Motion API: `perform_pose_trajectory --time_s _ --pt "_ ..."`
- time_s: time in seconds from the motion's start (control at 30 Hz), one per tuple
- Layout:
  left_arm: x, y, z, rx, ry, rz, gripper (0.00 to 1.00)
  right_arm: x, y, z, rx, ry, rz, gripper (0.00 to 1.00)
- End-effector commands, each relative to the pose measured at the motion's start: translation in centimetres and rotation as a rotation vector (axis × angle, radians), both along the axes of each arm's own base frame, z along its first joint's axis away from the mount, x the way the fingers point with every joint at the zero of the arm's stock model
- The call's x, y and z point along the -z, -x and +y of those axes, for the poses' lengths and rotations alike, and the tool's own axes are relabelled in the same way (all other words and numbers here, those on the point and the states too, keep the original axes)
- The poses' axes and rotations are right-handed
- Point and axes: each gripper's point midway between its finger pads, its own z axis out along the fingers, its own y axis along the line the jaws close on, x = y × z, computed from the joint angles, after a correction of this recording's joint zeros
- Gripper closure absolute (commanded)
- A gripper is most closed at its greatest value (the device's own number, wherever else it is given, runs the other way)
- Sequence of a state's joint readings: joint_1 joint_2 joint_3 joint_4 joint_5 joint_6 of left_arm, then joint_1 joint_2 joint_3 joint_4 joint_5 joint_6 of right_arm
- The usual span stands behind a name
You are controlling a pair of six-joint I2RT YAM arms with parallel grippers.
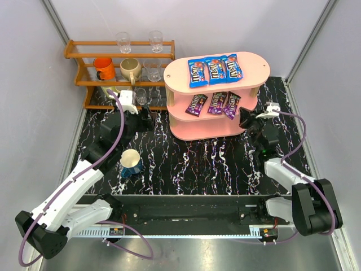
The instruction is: Place and organize the candy bags onto the shelf
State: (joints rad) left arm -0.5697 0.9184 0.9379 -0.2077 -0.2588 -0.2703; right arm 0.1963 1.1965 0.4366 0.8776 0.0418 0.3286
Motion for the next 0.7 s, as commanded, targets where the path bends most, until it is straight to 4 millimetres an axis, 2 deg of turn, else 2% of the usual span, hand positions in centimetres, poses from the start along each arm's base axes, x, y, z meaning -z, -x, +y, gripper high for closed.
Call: perform_pose_trajectory --time_s 0.0,0.13,0.27,0.53,0.67 --pt "-1.5 0.2 -0.1 0.007 0.02 -0.035 0.25 -5.8 0.1 -1.1 0.064 0.056 -0.215 1.0" --pt "-2.2 0.6 0.3 -0.001 0.037 -0.059 0.24 -7.5 -0.1 -0.5 0.04 0.122 -0.253 1.0" --pt "-2.4 0.8 0.9 -0.022 0.05 -0.084 0.24 -6.8 -1.1 0.3 0.0 0.156 -0.236 1.0" --pt "-2.6 1.0 1.3 -0.031 0.046 -0.107 0.23 -8.0 -3.1 1.2 -0.016 0.208 -0.288 1.0" --pt "-2.8 1.1 1.6 -0.036 0.038 -0.119 0.23 -7.6 -4.2 1.7 -0.014 0.241 -0.292 1.0"
